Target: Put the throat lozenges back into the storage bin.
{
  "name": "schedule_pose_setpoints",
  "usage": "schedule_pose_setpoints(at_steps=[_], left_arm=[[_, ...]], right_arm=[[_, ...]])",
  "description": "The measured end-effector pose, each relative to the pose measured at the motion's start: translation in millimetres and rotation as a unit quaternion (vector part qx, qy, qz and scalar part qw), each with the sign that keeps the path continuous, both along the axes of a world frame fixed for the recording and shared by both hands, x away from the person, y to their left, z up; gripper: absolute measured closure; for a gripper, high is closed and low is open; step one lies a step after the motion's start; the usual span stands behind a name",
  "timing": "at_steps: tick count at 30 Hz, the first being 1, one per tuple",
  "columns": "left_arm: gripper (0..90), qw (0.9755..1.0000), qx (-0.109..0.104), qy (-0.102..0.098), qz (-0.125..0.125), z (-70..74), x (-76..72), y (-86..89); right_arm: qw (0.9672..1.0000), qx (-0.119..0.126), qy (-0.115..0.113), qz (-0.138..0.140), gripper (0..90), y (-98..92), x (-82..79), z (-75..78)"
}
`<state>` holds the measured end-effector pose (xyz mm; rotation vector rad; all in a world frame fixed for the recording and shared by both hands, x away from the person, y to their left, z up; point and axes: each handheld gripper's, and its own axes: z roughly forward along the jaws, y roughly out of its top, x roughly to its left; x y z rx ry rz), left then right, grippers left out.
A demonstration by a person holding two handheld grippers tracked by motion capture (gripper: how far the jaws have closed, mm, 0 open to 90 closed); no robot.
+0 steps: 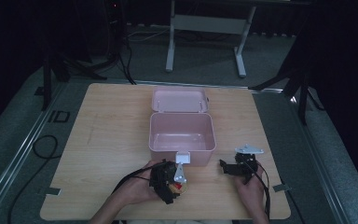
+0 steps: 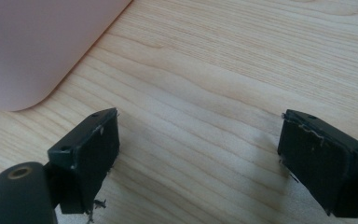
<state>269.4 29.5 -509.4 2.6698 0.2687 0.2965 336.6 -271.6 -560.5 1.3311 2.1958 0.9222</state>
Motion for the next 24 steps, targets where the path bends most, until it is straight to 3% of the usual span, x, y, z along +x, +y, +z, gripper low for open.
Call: schedule_pose_setpoints(at_steps=[12, 24], left_arm=[[15.9, 0.9998, 0.018, 0.002, -0.009, -4.3, 3.3, -7.7], [17.1, 0.9990, 0.032, 0.021, -0.021, -12.1, 6.3, -13.1]], right_arm=[[1.0000, 0.000, 0.000, 0.000, 12.4, 0.0, 0.0, 0.0], [1.0000, 0.000, 0.000, 0.000, 12.4, 0.0, 0.0, 0.0]])
